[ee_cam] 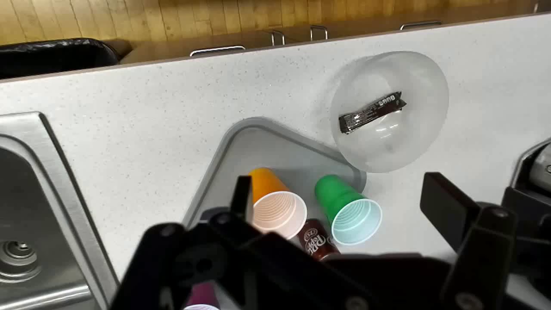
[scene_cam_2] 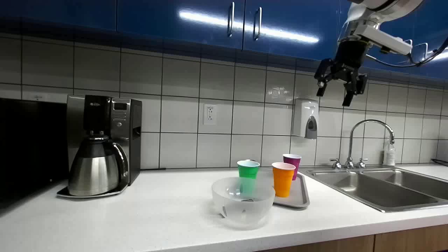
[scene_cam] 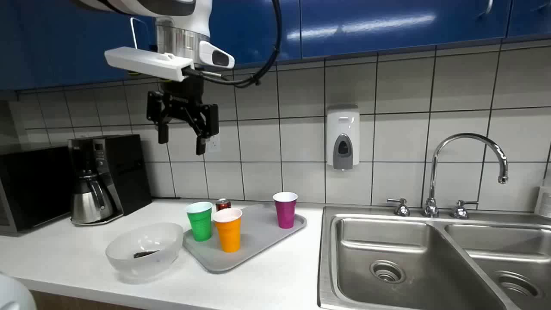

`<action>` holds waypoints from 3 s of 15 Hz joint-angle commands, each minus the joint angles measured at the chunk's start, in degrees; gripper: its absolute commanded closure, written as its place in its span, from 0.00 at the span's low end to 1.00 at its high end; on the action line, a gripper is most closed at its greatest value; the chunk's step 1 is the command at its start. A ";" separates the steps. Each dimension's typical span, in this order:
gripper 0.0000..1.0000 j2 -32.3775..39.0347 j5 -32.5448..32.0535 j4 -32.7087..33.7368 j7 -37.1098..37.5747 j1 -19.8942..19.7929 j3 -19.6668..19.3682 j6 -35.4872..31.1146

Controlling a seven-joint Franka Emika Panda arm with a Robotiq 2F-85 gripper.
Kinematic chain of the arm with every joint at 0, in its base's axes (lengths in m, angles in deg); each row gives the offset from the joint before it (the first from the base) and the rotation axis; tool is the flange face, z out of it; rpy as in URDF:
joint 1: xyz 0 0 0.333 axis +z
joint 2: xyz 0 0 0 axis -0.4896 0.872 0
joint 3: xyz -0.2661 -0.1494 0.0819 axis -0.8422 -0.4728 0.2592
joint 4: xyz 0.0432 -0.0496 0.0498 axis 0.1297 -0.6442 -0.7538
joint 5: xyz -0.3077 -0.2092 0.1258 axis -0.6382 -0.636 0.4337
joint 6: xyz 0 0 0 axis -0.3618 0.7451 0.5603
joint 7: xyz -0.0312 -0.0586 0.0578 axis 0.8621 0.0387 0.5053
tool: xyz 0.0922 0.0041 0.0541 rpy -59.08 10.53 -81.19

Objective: Remove the cups from the tray.

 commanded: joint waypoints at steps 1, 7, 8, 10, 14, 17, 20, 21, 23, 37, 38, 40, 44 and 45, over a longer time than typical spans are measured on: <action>0.00 0.18 0.60 0.18 -0.57 -1.15 0.88 0.26; 0.00 0.18 0.60 0.18 -0.57 -1.15 0.88 0.26; 0.00 0.18 0.60 0.18 -0.57 -1.15 0.88 0.26; 0.00 0.18 0.60 0.18 -0.57 -1.15 0.88 0.26; 0.00 -0.74 0.37 -1.39 1.09 -1.29 2.60 -2.87; 0.00 -0.74 0.31 -2.45 1.89 -1.13 3.75 -6.21; 0.00 -0.63 0.10 -3.49 2.75 -1.08 4.71 -8.96; 0.00 -0.58 -0.11 -3.88 3.05 -1.13 5.04 -9.95; 0.00 -0.38 -0.46 -4.51 3.74 -1.28 5.50 -11.67; 0.00 6.22 -2.03 -7.09 3.60 -2.70 4.75 -25.15; 0.00 7.02 -2.02 -7.13 3.56 -2.79 4.69 -26.30; 0.00 8.89 -1.91 -7.08 3.43 -2.81 4.55 -28.51; 0.00 13.12 -1.57 -6.52 3.04 -2.49 4.22 -32.27; 0.00 14.41 -1.37 -6.23 2.76 -2.33 4.06 -33.24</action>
